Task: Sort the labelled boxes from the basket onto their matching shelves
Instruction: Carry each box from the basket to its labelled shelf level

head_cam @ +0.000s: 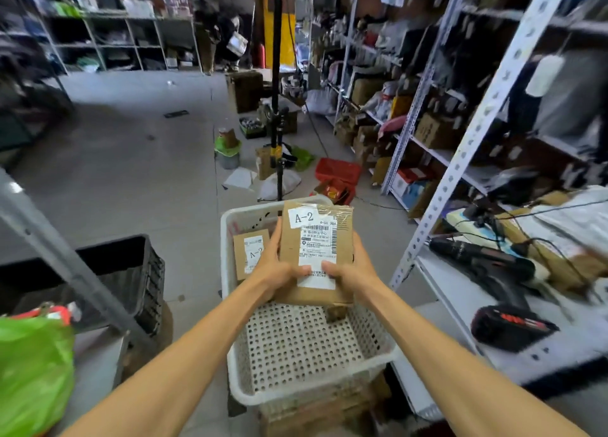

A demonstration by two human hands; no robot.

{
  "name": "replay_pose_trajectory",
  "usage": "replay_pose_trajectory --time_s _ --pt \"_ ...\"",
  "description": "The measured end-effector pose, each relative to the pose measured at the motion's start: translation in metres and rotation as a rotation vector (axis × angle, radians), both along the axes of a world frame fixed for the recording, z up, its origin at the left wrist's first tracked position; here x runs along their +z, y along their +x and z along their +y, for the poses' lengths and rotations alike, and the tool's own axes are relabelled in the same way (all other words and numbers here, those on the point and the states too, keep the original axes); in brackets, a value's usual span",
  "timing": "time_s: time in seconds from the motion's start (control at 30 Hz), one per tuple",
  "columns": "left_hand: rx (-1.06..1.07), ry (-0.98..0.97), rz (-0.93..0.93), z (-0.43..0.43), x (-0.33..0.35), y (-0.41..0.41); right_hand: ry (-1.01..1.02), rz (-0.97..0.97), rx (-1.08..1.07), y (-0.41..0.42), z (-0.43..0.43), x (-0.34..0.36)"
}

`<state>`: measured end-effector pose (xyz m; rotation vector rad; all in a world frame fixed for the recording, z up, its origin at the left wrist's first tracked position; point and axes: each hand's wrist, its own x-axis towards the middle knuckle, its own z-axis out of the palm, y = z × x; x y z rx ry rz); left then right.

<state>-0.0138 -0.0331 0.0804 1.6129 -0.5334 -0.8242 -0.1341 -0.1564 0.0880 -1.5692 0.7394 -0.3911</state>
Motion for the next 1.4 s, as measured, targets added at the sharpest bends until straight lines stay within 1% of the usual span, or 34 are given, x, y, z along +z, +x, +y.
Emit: replay_pose_trajectory --time_s 0.07,0.17,0.3,0.53,0.7,0.8,0.97,1.17,1.3,1.4 --pt "-0.019 -0.01 -0.017 0.013 0.008 -0.015 -0.048 -0.013 0.011 -0.017 0.015 0.009" --pt "-0.035 -0.024 -0.04 0.028 0.025 -0.041 -0.067 -0.027 0.028 -0.043 0.032 0.024" --pt "0.007 -0.012 -0.072 0.049 0.042 -0.077 -0.107 -0.084 0.035 -0.077 0.05 0.038" --pt "0.025 -0.006 -0.08 0.085 0.053 -0.17 -0.131 -0.094 0.077 -0.159 0.074 0.03" --pt "-0.022 0.013 -0.124 0.095 0.053 -0.231 -0.124 -0.072 0.024 -0.227 0.087 0.025" --pt "-0.1 0.023 -0.129 0.085 0.057 -0.268 -0.093 -0.076 -0.07 -0.274 0.088 0.027" --pt "-0.265 -0.008 -0.18 0.048 0.054 -0.334 -0.169 0.001 -0.242 -0.361 0.07 0.029" --pt "-0.53 -0.077 -0.203 -0.021 0.065 -0.419 -0.252 0.068 -0.556 -0.466 0.051 0.044" --pt "-0.73 -0.118 -0.192 -0.062 0.075 -0.482 -0.261 0.11 -0.768 -0.535 0.044 0.053" --pt "-0.907 -0.165 -0.208 -0.085 0.086 -0.536 -0.247 0.092 -0.945 -0.587 0.051 0.06"
